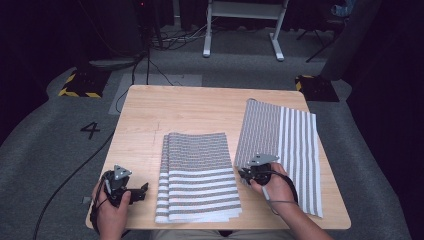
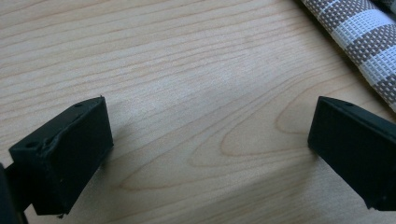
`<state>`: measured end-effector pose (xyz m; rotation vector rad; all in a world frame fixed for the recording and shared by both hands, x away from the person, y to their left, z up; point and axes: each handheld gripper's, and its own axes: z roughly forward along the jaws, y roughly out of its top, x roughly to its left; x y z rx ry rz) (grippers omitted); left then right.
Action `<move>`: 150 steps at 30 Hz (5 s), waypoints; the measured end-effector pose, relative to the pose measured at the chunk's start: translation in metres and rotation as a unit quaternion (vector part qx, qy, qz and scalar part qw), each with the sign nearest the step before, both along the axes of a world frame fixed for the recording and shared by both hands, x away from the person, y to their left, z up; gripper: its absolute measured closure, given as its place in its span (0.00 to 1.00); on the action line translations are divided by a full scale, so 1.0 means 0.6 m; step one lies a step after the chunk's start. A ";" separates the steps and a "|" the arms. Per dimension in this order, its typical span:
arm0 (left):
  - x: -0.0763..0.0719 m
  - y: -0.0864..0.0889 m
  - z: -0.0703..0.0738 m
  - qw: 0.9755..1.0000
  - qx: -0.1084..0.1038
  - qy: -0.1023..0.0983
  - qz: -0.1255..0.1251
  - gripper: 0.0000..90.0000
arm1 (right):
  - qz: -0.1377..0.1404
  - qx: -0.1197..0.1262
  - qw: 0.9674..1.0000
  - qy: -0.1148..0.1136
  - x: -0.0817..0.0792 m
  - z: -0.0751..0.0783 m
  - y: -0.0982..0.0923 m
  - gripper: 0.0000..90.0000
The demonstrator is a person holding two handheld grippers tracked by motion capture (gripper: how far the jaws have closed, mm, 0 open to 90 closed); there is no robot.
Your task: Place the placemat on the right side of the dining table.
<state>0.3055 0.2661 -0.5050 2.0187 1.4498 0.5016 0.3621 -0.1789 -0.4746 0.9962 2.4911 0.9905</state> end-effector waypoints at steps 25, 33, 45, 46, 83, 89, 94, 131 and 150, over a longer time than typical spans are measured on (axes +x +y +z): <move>0.000 0.000 0.000 1.000 0.000 0.000 0.000 0.00 | 0.010 -0.043 0.999 0.002 -0.063 0.014 -0.089 0.94; 0.000 0.000 0.000 1.000 0.001 0.000 0.000 0.00 | 0.010 -0.039 0.999 0.007 -0.072 0.011 -0.096 0.94; 0.000 0.000 0.000 1.000 0.001 0.000 0.000 0.00 | 0.005 0.055 0.998 0.023 -0.083 0.022 -0.095 0.47; 0.000 0.000 0.000 1.000 0.001 0.000 0.000 0.00 | 0.001 0.057 0.998 0.019 -0.084 0.025 -0.098 0.45; 0.000 -0.002 0.000 1.000 0.001 -0.001 0.003 0.00 | -0.157 -0.014 0.987 0.023 -0.016 -0.027 -0.206 0.25; 0.000 -0.001 0.001 1.000 0.001 0.000 0.003 0.00 | -0.157 -0.012 0.987 0.020 -0.007 -0.028 -0.205 0.25; 0.001 -0.001 0.001 1.000 0.001 0.000 0.000 0.00 | -0.158 -0.008 0.987 0.016 -0.008 -0.029 -0.205 0.25; 0.002 -0.002 0.000 1.000 0.000 0.000 0.000 0.00 | -0.162 0.019 0.987 -0.016 -0.009 -0.025 -0.221 0.29; -0.004 0.005 0.000 1.000 0.002 0.000 -0.021 0.00 | -0.058 0.072 0.994 -0.061 -0.047 0.086 -0.140 0.28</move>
